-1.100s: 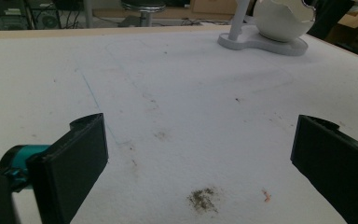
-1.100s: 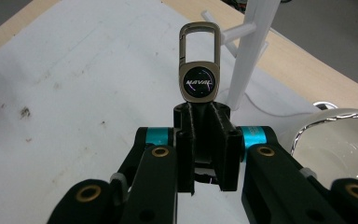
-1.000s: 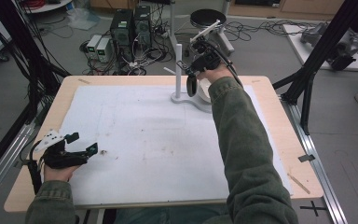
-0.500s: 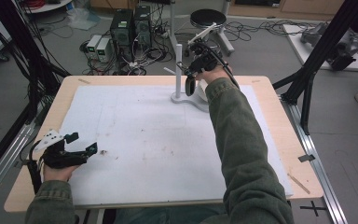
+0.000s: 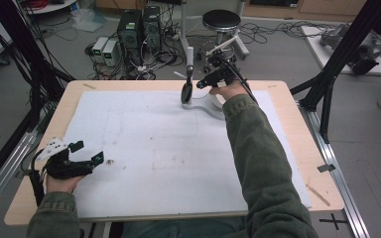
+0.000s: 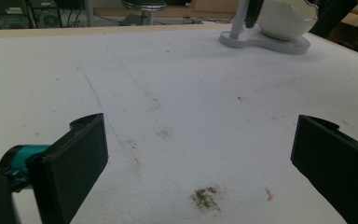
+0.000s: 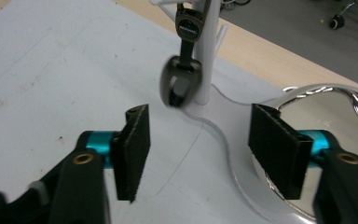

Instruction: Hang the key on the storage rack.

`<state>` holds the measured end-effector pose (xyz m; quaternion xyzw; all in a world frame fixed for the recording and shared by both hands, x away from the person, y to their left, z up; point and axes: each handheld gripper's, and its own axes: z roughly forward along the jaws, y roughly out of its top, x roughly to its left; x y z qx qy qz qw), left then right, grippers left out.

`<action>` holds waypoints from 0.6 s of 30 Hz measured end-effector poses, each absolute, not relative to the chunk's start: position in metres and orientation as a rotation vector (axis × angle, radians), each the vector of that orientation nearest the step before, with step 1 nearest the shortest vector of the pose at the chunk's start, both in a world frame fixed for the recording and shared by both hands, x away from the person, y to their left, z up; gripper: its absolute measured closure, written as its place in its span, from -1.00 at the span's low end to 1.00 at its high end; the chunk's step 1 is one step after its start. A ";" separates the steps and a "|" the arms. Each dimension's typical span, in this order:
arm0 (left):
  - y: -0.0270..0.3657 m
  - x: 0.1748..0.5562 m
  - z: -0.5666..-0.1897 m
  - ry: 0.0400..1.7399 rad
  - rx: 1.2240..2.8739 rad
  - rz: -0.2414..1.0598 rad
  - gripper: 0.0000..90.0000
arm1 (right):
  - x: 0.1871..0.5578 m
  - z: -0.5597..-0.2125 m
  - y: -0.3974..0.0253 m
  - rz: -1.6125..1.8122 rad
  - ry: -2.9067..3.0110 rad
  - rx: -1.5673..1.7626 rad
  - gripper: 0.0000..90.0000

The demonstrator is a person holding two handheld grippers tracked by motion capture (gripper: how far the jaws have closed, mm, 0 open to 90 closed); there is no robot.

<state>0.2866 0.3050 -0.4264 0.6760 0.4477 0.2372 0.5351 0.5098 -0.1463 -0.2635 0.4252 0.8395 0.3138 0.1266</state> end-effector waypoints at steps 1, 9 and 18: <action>0.305 0.287 -0.426 1.067 1.611 0.565 -0.90 | 0.509 -0.265 -0.148 0.909 2.438 1.248 -0.30; 0.304 0.287 -0.427 1.069 1.614 0.566 -0.90 | 0.500 -0.272 -0.157 0.858 2.325 1.307 -0.96; 0.304 0.287 -0.427 1.068 1.620 0.565 -0.90 | 0.483 -0.287 -0.167 0.827 2.317 1.283 -0.99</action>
